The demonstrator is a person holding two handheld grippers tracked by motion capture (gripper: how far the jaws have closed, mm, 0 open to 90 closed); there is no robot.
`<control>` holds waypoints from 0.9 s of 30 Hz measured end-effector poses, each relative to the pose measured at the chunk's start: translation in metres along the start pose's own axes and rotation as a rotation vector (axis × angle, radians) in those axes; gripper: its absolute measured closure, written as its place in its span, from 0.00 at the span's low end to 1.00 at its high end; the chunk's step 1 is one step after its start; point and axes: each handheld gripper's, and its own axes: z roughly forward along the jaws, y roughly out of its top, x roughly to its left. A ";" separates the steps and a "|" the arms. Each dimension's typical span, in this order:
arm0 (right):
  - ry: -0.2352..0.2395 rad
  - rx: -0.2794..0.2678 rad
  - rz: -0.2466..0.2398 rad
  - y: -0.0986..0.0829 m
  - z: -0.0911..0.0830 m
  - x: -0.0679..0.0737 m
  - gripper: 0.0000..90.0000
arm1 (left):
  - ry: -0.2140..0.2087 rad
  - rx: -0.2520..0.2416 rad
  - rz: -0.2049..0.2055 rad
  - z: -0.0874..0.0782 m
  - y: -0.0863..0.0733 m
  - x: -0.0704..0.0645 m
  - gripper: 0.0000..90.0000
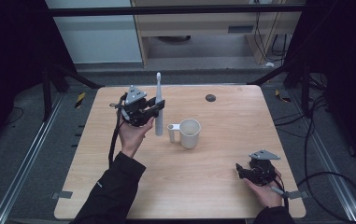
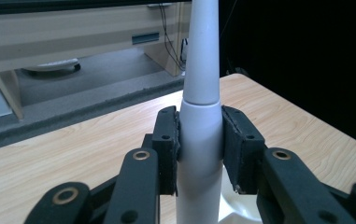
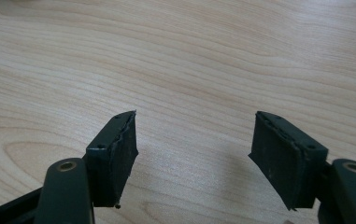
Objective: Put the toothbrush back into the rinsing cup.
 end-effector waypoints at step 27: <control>0.011 0.008 -0.004 -0.001 0.001 0.001 0.35 | -0.072 -0.096 -0.010 0.032 0.019 -0.024 0.75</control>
